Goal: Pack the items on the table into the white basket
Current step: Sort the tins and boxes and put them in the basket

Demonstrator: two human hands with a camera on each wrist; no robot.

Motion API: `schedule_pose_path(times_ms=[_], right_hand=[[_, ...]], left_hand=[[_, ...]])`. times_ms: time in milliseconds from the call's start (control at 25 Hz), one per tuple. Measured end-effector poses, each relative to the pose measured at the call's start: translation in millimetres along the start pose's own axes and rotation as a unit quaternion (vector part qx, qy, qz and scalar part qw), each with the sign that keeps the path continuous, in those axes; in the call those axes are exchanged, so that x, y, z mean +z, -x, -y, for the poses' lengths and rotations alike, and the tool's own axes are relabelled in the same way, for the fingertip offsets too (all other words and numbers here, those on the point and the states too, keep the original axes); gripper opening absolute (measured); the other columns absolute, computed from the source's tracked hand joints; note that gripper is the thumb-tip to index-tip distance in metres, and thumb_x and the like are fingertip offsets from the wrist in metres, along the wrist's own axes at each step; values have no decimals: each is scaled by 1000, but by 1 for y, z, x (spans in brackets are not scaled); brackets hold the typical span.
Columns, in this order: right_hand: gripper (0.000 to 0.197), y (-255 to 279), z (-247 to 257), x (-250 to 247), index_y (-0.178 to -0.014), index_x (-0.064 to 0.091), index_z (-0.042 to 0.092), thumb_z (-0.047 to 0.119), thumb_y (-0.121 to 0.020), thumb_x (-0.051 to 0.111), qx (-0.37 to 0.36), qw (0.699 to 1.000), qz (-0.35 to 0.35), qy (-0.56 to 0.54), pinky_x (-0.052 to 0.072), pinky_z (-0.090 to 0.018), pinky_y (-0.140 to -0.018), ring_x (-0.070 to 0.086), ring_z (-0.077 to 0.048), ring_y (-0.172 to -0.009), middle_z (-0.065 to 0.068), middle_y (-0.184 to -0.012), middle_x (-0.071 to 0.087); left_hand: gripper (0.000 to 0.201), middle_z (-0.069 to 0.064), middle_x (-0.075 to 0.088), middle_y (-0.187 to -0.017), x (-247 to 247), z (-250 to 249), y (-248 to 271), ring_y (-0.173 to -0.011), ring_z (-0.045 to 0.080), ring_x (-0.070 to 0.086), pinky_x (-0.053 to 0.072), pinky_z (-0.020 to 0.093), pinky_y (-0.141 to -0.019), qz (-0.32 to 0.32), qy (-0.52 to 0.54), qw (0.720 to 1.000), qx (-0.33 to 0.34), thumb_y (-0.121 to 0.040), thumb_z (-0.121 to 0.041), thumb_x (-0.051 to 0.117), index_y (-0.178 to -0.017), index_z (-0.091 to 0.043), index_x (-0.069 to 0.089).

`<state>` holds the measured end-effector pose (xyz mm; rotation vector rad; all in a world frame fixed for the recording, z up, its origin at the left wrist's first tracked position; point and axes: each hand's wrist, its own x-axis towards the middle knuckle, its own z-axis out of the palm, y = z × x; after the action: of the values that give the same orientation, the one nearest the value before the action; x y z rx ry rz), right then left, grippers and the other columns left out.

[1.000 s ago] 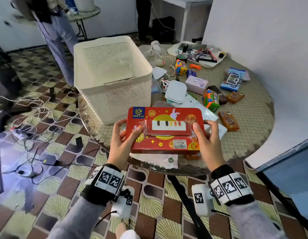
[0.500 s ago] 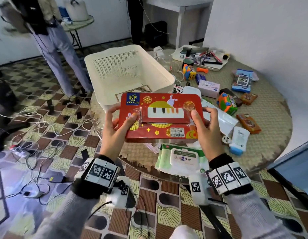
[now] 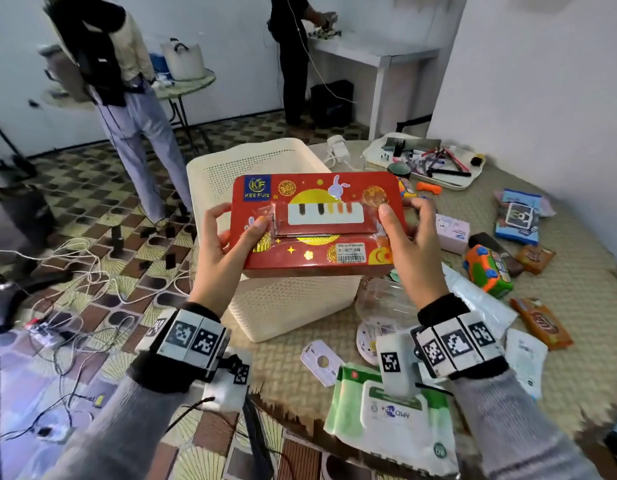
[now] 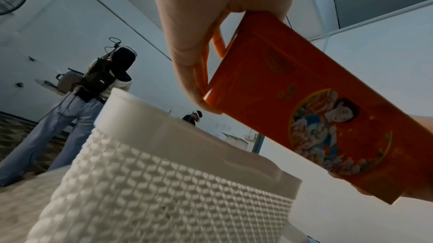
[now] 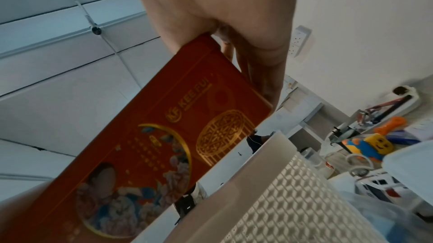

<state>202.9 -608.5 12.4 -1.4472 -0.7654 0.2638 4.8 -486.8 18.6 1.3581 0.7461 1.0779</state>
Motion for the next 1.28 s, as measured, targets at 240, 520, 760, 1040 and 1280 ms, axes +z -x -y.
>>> schedule_pose_path(times_ms=[240, 520, 760, 1040, 1280], right_hand=[[38, -53, 0, 28, -118, 42, 17, 42, -93, 56, -23, 999, 17, 16, 57, -41, -77, 68, -22, -88, -5, -102, 66], [34, -103, -4, 56, -117, 33, 17, 35, -96, 51, 11, 998, 57, 34, 56, -19, -59, 70, -5, -73, -2, -100, 66], [32, -152, 2, 101, -113, 30, 18, 36, -96, 50, 9, 995, 22, 98, 54, -16, -59, 68, -1, -72, 4, -100, 65], [39, -144, 12, 161, -116, 27, 20, 33, -93, 56, 3, 988, -108, 115, 58, -24, -69, 67, -2, -75, 13, -93, 59], [50, -115, -13, 190, -116, 26, 21, 33, -87, 65, 42, 973, -201, 101, 55, -28, -83, 65, -5, -94, 13, -101, 59]], left_hand=[[40, 0, 70, -94, 2, -13, -51, -72, 9, 70, 54, 21, -57, -13, -12, 1000, 13, -88, -22, 65, -120, -19, 42], [45, 1, 66, -105, -13, -16, -141, -86, 14, 70, 59, 27, -67, 63, -73, 995, 27, -80, -34, 67, -116, -25, 42], [47, 2, 66, -105, -30, -10, -242, -84, 13, 70, 59, 31, -70, 159, -84, 984, 22, -81, -38, 65, -118, -25, 39], [54, 4, 65, -111, -49, -3, -317, -96, 18, 68, 56, 36, -82, 275, -96, 956, 18, -80, -43, 63, -122, -25, 35], [53, -5, 66, -101, -46, 18, -342, -78, 5, 70, 56, 23, -65, 341, -134, 930, 14, -82, -41, 66, -123, -25, 38]])
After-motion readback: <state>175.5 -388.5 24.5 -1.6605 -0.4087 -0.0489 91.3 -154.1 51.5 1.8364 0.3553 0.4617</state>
